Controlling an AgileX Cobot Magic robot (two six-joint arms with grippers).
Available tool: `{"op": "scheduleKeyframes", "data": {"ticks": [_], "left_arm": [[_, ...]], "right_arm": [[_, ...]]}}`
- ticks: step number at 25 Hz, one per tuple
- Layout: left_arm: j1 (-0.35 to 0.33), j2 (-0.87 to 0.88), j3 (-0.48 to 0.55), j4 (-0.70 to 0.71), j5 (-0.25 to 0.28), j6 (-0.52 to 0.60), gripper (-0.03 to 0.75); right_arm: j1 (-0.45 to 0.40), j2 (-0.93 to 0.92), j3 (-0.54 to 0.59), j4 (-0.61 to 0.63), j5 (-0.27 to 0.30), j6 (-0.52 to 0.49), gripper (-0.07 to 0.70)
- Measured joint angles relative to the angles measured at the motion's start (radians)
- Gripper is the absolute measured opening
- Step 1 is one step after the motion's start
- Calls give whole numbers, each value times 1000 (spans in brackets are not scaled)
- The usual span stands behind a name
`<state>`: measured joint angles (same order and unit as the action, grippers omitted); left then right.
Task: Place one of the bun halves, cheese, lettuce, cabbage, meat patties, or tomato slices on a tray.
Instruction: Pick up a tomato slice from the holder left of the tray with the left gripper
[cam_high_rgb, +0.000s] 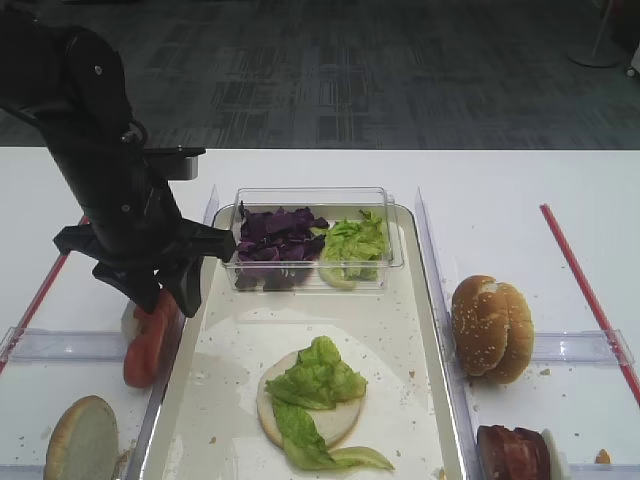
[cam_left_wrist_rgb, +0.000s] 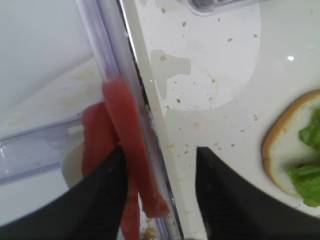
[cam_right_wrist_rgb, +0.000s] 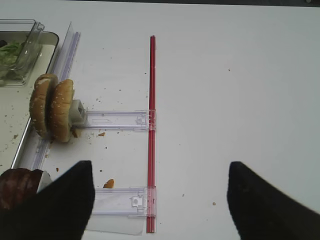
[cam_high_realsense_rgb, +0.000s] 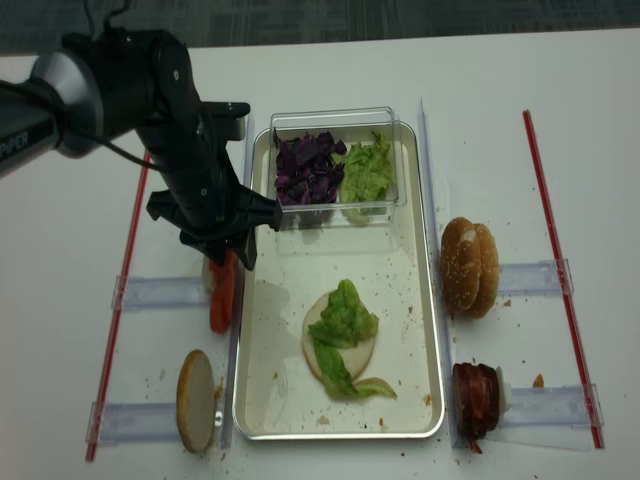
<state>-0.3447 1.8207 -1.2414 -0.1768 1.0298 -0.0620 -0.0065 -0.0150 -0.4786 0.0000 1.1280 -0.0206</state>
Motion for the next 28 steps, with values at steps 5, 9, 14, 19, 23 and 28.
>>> {"op": "scheduleKeyframes", "data": {"ticks": [5,9,14,19,23,28], "left_arm": [[0,2,0,19,-2,-13,280],[0,30,-7,32,5,-18,270],[0,43,-16,37,8,-18,228],[0,49,-28,42,26,-18,209],[0,47,-28,68,31,-19,179],[0,44,-28,94,35,-33,133]], "right_arm": [[0,0,0,0,0,0,571],[0,0,0,0,0,0,571],[0,0,0,0,0,0,571],[0,0,0,0,0,0,571],[0,0,0,0,0,0,571],[0,0,0,0,0,0,571]]}}
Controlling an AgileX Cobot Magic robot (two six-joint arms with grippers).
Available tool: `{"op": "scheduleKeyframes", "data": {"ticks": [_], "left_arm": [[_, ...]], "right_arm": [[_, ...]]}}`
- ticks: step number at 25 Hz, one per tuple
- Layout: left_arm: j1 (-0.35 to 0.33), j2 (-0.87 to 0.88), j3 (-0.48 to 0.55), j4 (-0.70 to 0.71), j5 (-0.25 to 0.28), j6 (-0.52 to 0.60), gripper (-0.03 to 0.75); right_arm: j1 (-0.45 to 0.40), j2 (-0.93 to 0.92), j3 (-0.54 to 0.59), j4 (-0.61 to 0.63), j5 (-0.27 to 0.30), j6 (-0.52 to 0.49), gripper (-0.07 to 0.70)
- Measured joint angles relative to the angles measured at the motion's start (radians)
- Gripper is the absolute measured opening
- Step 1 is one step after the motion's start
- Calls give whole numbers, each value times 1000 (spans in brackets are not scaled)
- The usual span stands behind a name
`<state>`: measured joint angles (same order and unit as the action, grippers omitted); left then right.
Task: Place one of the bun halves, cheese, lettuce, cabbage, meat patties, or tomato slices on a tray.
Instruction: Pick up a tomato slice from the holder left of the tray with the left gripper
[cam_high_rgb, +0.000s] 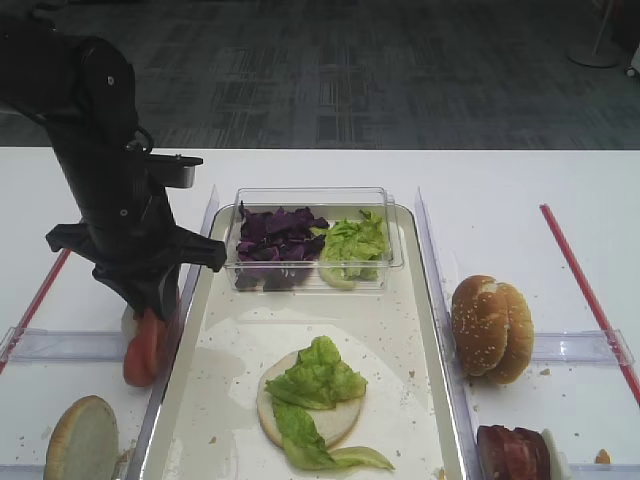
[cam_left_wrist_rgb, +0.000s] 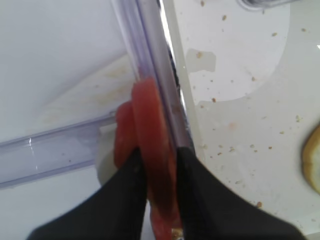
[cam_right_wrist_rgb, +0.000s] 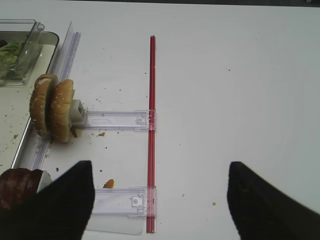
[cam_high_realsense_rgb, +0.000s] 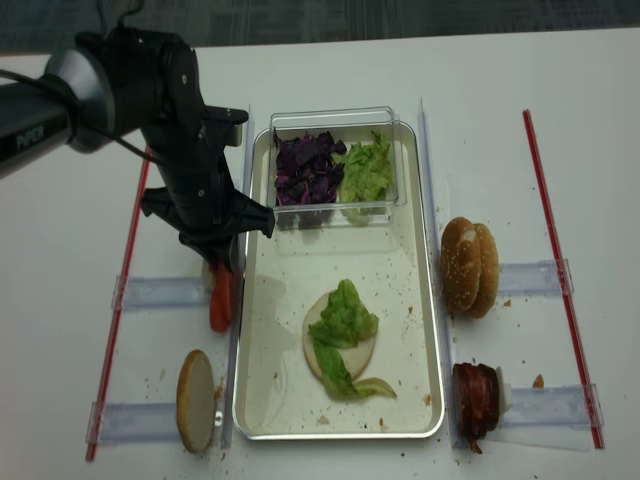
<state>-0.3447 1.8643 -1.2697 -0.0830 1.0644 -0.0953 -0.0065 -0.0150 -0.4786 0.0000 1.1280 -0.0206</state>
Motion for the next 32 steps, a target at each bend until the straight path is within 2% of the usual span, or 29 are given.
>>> {"op": "scheduleKeyframes", "data": {"ticks": [9,21,28,32], "left_arm": [[0,0,0,2,3,-2,51],[0,-58,-13,2,12,-2,48],[0,-96,-50,2,63,-2,48],[0,-101,-57,2,70,2,48]], "right_arm": [[0,0,0,0,0,0,571],[0,0,0,0,0,1,571],[0,0,0,0,0,1,571],[0,0,0,0,0,1,571]]}}
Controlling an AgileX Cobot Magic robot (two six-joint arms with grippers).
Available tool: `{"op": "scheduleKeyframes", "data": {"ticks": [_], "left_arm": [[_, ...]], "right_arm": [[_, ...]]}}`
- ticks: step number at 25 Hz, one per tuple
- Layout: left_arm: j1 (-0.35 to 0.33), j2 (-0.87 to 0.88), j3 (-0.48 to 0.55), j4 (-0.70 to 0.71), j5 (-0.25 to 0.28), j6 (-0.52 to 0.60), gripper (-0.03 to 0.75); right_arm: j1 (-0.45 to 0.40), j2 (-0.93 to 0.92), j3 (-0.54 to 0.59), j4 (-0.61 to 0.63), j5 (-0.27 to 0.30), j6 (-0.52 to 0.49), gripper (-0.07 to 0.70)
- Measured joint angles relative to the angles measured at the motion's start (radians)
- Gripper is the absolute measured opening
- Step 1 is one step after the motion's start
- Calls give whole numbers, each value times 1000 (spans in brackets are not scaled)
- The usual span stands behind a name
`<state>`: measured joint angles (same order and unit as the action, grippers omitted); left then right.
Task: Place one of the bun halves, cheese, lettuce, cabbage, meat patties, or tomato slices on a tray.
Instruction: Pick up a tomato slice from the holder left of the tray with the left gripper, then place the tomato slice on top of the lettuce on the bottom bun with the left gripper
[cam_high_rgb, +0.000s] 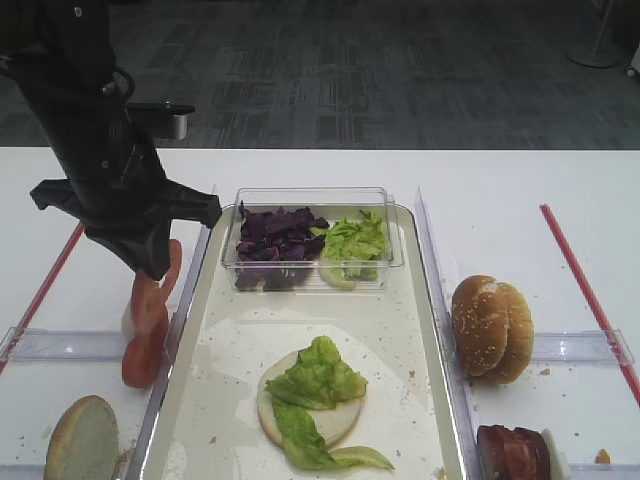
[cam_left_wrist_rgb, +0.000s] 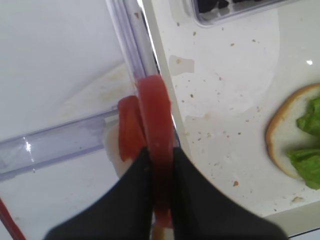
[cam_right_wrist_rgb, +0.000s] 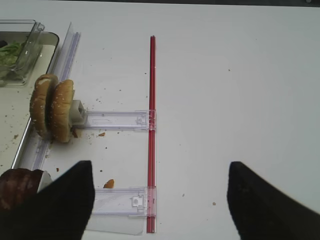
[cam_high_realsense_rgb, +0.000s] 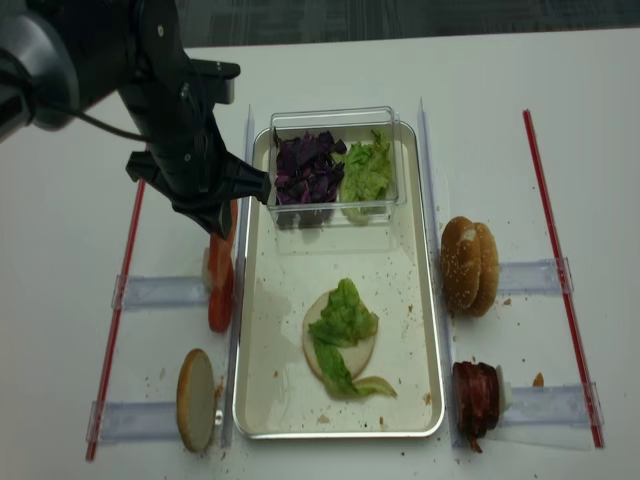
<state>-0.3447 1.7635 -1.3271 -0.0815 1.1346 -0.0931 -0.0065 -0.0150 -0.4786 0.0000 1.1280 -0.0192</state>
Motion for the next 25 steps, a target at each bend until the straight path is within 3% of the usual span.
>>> {"op": "scheduleKeyframes", "data": {"ticks": [10,25], "left_arm": [[0,0,0,-69,74,139,47],[0,-38,0,-432,78,424,47]], "right_arm": [[0,0,0,0,0,0,571],[0,0,0,0,0,0,571]]}}
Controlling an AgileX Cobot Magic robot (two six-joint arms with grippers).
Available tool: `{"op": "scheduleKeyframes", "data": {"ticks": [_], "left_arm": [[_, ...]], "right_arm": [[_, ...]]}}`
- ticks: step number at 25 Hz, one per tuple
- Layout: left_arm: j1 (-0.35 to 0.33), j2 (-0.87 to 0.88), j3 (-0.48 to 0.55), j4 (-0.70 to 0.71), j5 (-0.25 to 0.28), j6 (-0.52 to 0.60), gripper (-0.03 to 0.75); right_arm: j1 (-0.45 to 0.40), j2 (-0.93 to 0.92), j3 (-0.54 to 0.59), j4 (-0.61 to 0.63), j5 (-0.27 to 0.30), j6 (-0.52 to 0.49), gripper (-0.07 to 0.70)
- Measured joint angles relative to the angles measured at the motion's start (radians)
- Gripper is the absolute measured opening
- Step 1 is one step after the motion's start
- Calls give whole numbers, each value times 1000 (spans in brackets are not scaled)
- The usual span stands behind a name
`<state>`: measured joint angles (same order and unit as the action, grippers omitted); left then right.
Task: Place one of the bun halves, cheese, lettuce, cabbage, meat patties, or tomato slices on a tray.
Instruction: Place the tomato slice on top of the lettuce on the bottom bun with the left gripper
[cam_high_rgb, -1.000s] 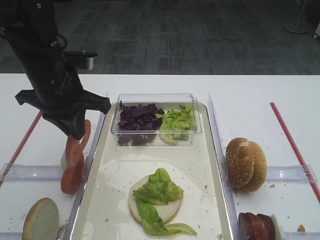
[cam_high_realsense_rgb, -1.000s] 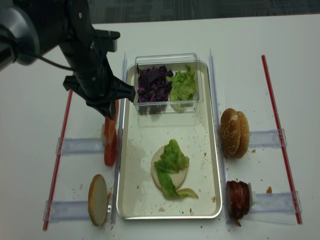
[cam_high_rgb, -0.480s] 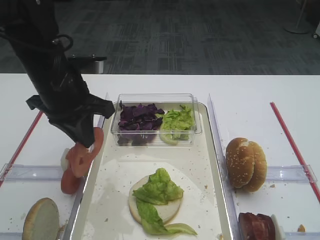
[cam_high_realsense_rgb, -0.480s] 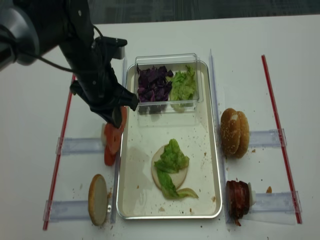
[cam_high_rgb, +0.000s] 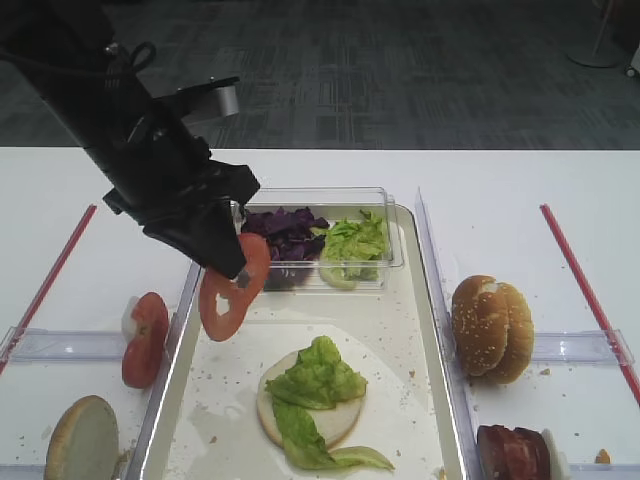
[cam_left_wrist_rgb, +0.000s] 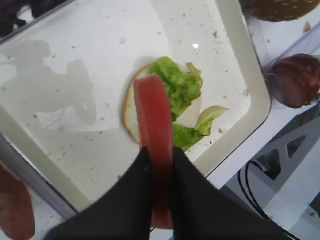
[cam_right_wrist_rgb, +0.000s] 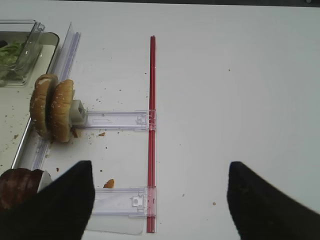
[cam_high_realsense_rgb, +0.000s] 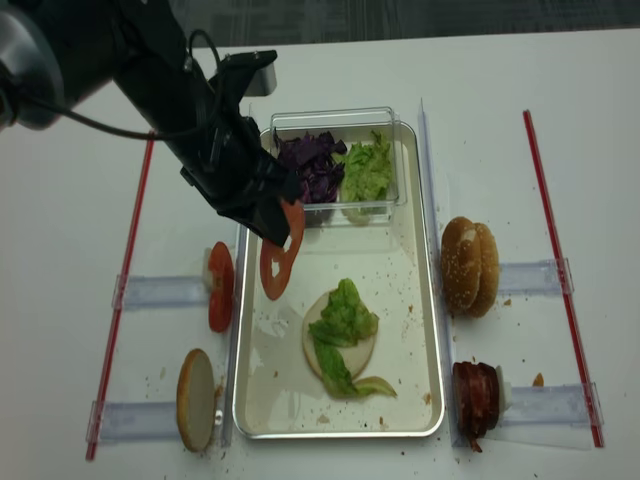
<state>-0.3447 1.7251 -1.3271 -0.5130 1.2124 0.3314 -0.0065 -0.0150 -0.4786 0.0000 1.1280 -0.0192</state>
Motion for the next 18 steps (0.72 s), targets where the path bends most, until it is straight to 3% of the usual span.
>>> {"op": "scheduleKeyframes", "data": {"ticks": [18], "left_arm": [[0,0,52,-263,-2,155,46]], "right_arm": [[0,0,0,0,0,0,571]]}}
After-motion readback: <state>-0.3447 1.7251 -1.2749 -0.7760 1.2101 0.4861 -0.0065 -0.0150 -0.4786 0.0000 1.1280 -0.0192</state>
